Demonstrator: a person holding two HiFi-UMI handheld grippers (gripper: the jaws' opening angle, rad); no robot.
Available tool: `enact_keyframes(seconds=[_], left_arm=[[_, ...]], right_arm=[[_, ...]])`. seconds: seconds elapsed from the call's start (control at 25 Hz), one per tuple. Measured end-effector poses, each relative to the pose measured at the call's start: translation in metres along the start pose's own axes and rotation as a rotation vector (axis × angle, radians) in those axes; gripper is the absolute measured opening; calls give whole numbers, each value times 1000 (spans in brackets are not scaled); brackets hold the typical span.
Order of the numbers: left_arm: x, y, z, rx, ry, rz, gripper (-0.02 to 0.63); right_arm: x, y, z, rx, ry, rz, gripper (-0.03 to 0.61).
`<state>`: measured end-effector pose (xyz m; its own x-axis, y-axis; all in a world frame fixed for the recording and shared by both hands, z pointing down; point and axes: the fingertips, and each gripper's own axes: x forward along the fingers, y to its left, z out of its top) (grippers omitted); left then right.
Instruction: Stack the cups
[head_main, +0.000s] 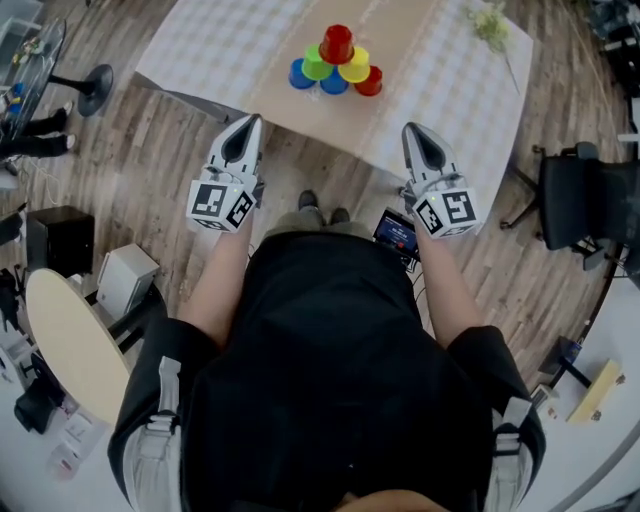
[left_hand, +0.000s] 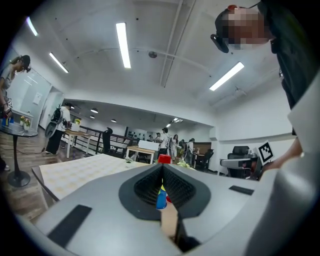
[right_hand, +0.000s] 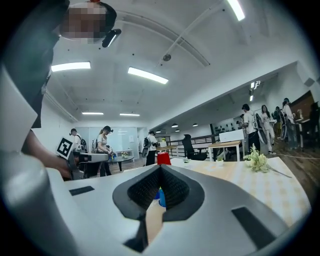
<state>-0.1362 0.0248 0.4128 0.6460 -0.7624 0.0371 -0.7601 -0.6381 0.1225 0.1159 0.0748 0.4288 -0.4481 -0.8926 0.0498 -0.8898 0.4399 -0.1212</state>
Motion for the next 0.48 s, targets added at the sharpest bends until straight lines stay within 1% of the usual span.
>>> enact_keyframes(seconds=[0.2,0.48], left_arm=[[-13,-31,-8,-15,9,-7,5],[-25,-56,-4,5,-8,16,5]], right_arm=[[-29,-3,-15,22,13,-18,9],[-54,-6,-8,-4,-14,-10,9]])
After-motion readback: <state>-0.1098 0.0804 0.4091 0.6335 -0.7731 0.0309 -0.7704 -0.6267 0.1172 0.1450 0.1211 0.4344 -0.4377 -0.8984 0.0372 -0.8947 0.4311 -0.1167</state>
